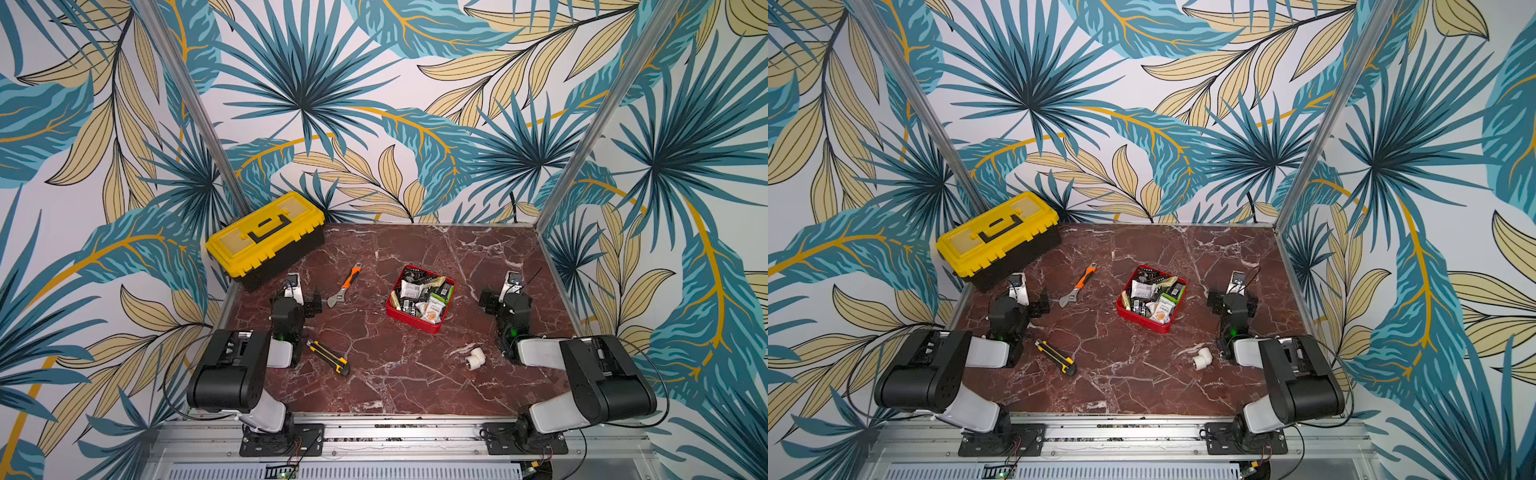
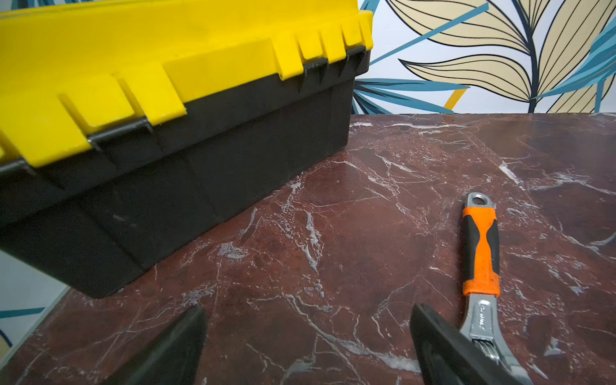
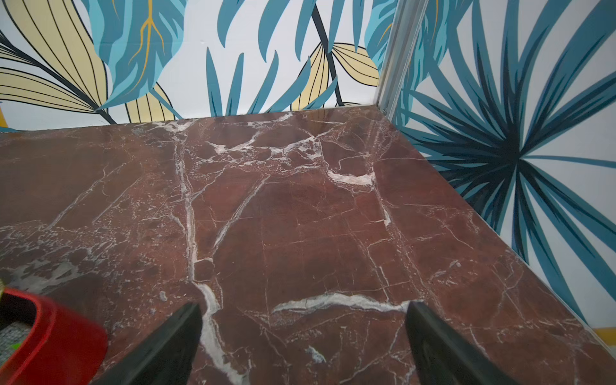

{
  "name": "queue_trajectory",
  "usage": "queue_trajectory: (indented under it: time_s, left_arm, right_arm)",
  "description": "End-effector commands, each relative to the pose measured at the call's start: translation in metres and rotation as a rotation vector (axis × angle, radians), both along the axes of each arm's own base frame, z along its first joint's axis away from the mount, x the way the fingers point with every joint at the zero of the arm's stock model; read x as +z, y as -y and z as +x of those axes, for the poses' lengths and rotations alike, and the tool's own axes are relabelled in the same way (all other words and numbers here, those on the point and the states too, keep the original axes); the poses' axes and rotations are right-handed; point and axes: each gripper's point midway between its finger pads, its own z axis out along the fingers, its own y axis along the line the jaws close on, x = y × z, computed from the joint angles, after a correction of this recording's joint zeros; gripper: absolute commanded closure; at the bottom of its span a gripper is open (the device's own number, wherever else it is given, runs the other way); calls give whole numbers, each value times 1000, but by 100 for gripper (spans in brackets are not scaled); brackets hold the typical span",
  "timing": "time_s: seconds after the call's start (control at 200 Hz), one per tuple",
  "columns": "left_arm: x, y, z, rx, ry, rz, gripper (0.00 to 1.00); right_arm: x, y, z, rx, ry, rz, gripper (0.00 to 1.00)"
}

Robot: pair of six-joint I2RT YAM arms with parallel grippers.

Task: Take the cookies out of the storage box
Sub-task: Pick up the cookie from the storage box.

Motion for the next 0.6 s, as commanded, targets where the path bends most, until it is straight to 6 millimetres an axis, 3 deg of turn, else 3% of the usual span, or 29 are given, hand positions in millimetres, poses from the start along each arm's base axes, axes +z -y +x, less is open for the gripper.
queue_trajectory:
  time_s: [0.0, 0.421, 0.596]
  left_arm:
    - [17, -4, 12, 11, 52, 6, 0]
    - [17, -5, 12, 7, 48, -1, 0]
    - [30, 4, -2, -32, 135, 17, 0]
  right_arm:
    - [6, 2, 4, -2, 18, -9, 1]
    - [6, 2, 4, -4, 21, -9, 1]
    - [28, 5, -11, -18, 57, -17, 0]
